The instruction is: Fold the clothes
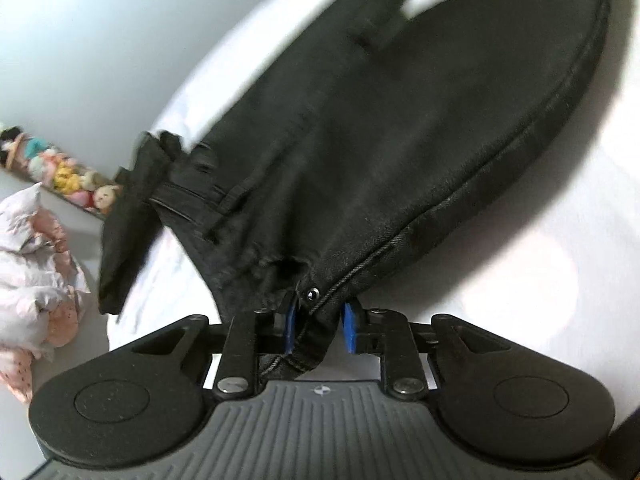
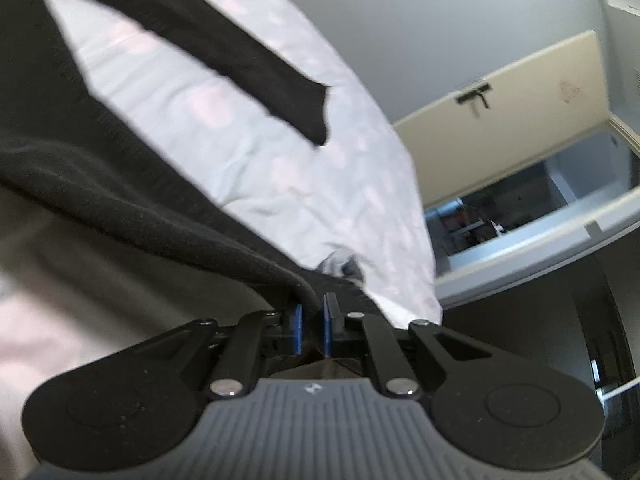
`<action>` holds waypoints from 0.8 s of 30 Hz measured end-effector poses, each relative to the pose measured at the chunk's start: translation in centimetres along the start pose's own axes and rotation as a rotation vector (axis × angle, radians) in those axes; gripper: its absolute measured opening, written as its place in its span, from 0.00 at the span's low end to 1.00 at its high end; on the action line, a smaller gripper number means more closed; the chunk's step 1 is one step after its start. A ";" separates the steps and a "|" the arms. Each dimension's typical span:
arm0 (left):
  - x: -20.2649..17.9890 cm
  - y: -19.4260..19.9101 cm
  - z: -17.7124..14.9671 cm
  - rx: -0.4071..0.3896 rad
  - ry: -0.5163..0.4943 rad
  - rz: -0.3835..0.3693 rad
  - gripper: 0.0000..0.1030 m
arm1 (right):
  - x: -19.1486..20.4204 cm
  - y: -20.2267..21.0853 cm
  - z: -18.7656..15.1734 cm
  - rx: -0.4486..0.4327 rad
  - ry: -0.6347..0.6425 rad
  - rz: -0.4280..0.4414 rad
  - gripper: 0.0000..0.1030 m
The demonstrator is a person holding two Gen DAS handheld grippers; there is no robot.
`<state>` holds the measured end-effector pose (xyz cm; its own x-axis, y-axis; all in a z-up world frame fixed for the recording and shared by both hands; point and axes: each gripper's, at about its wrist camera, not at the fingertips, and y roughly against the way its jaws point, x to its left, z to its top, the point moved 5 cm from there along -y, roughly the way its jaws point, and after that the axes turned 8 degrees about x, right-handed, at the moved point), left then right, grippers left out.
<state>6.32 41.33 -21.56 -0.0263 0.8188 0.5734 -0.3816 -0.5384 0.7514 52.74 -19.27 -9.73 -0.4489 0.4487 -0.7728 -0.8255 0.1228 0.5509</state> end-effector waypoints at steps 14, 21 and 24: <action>7.2 2.8 2.9 -0.149 0.233 -0.110 0.24 | -5.1 -0.1 6.9 -0.083 -0.133 -0.050 0.08; 12.8 1.6 7.0 -0.099 0.273 -0.175 0.23 | -8.1 -2.1 13.4 -0.178 -0.156 -0.044 0.08; 15.3 -0.1 9.0 -0.058 0.298 -0.204 0.23 | -8.6 -3.8 17.1 -0.203 -0.141 -0.031 0.08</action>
<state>14.29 52.05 -9.90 -0.2095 0.9347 0.2871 -0.4581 -0.3533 0.8157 65.58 -8.50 0.23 -0.3822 0.5682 -0.7288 -0.8961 -0.0355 0.4424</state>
